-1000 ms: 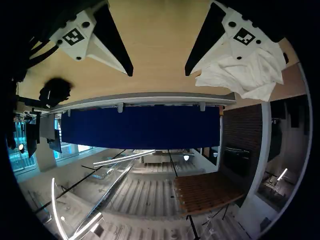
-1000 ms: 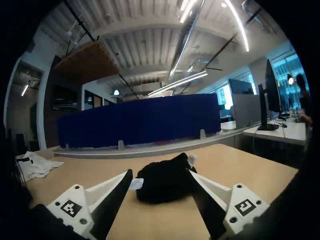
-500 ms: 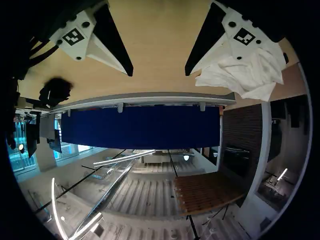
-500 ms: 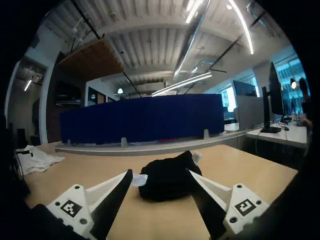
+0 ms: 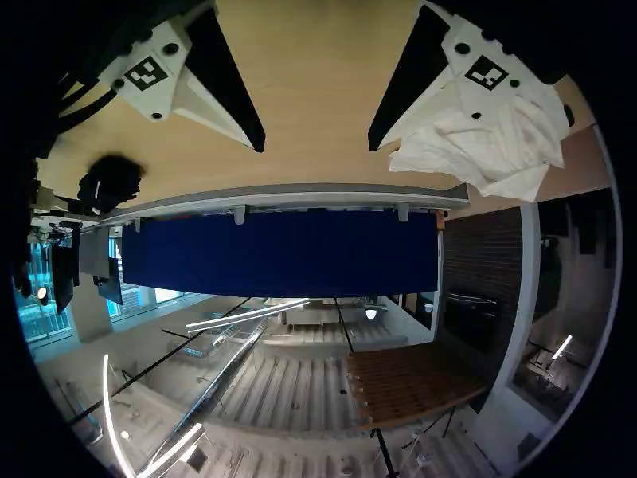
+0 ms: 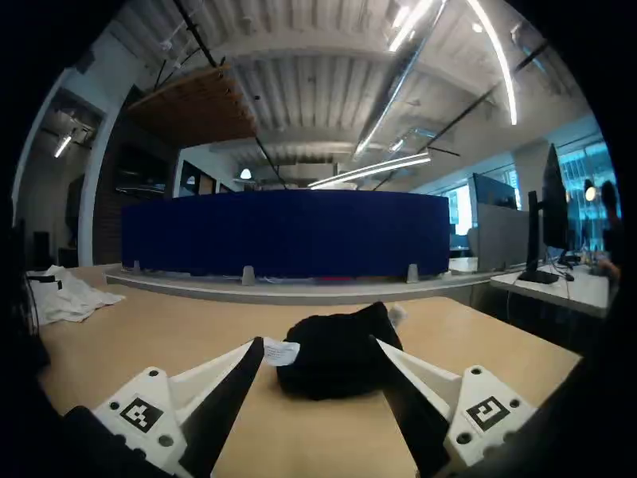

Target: Fold towel

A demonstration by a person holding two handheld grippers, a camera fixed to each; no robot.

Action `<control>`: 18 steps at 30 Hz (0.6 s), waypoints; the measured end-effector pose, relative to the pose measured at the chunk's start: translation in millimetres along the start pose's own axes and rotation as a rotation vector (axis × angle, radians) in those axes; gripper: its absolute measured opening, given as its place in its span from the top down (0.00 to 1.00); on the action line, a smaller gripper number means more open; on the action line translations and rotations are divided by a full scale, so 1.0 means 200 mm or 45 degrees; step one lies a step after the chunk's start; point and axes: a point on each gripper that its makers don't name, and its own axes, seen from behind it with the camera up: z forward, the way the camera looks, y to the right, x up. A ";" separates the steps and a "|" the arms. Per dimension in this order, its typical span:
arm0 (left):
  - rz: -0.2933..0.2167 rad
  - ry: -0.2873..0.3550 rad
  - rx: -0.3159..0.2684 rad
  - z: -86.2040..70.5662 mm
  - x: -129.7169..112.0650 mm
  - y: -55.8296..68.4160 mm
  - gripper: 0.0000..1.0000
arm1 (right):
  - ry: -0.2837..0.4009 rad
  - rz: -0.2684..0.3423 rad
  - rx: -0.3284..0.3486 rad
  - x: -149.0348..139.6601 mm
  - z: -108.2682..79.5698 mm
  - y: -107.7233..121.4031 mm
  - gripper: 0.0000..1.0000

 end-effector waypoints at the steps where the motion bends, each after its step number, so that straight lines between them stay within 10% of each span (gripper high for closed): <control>1: 0.000 0.000 0.000 0.00 0.00 0.00 0.04 | 0.000 -0.001 0.000 0.00 0.00 0.00 0.00; 18: -0.001 0.000 0.000 0.00 0.00 0.00 0.04 | 0.000 0.004 0.000 -0.02 0.00 0.00 0.00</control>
